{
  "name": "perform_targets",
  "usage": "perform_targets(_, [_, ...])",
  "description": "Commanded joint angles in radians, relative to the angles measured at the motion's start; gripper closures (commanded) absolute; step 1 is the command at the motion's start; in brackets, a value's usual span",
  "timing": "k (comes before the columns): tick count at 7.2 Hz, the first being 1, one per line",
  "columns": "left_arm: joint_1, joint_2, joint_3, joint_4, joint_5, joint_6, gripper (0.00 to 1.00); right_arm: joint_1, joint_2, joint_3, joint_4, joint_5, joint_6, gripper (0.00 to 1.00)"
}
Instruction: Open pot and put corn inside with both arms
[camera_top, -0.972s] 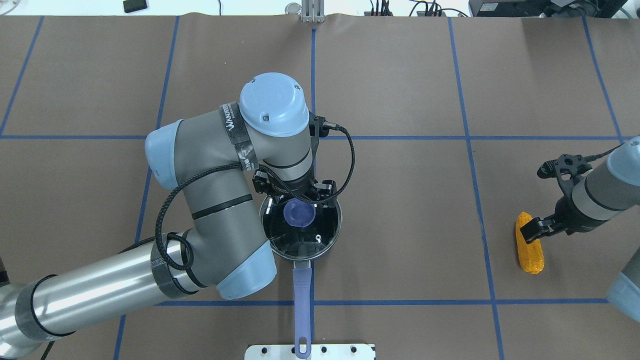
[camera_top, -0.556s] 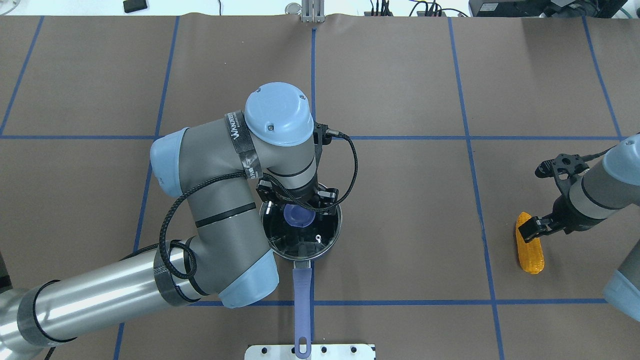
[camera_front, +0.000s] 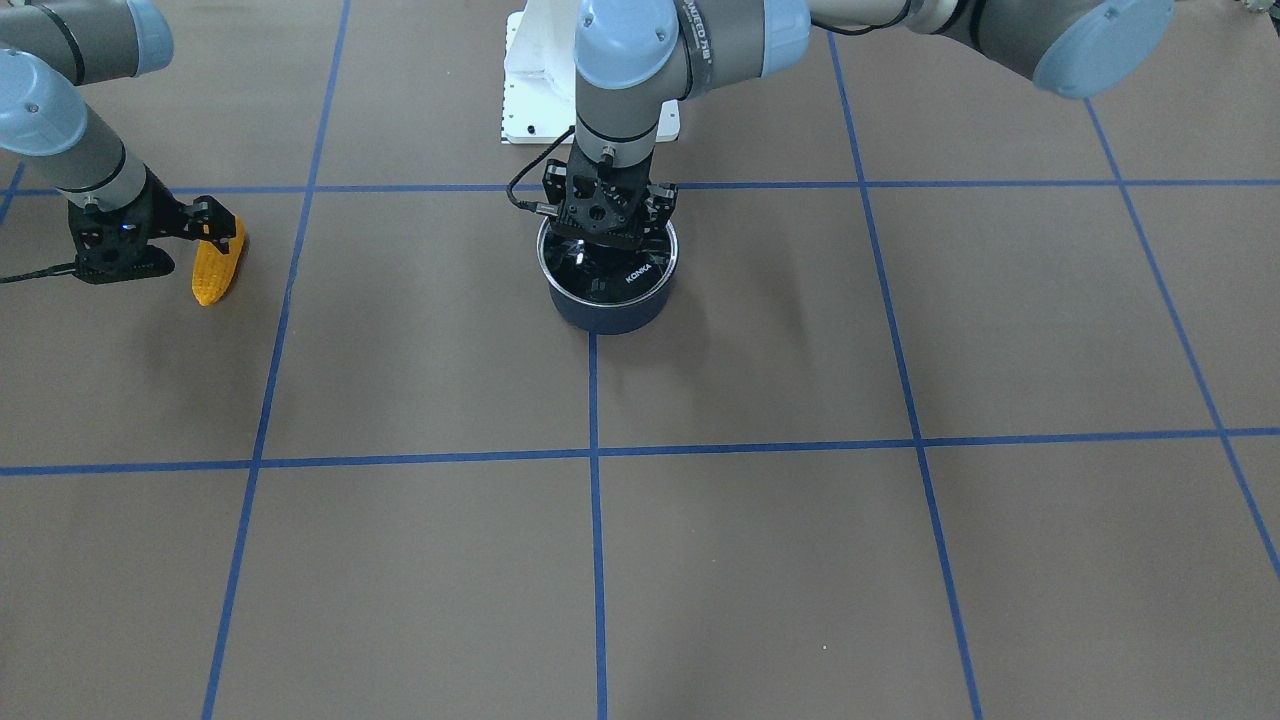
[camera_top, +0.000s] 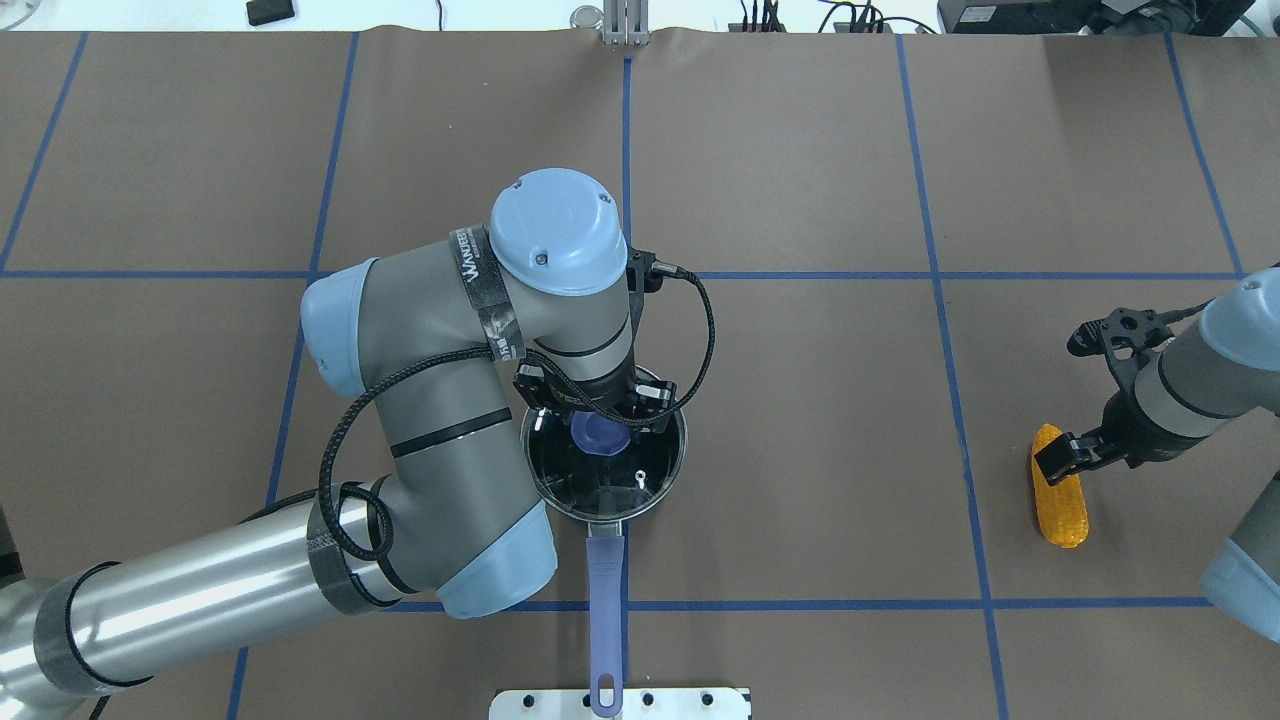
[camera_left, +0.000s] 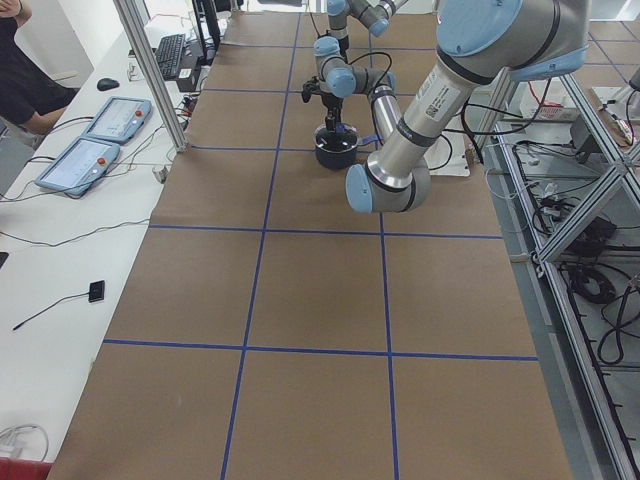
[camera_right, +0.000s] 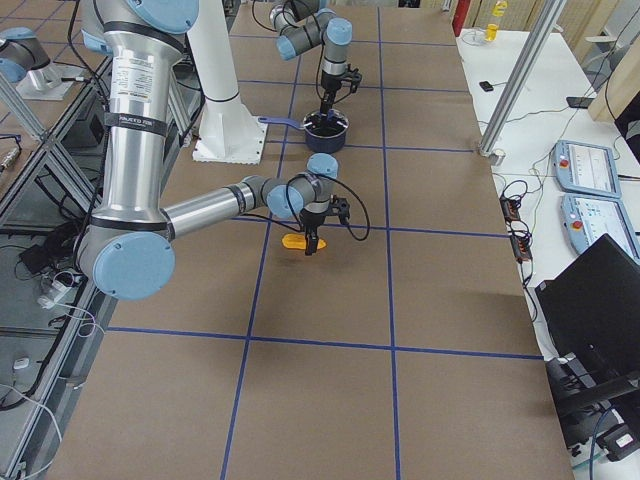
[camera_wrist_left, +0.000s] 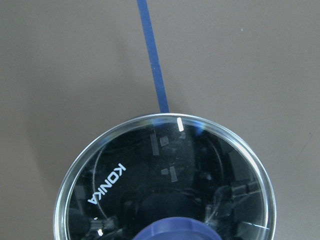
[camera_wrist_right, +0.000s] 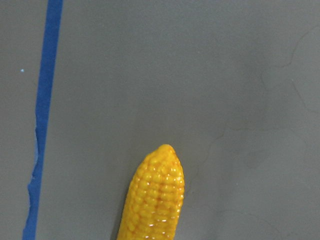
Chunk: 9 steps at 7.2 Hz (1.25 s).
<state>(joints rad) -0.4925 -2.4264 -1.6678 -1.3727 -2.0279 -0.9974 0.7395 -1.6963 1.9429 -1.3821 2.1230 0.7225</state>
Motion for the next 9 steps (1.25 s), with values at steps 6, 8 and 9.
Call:
perform_targets(6, [-0.125, 0.052, -0.183, 0.075, -0.017, 0.09, 0.43, -0.041, 0.066, -0.059, 0.0, -0.012, 0.0, 0.0])
perform_targets(8, [-0.214, 0.081, -0.184, 0.075, -0.11, 0.172, 0.43, -0.054, 0.06, -0.061, 0.0, -0.018, 0.0, 0.01])
perform_targets(9, [-0.231, 0.099, -0.185, 0.075, -0.126, 0.192, 0.43, -0.063, 0.06, -0.059, 0.0, -0.018, 0.0, 0.06])
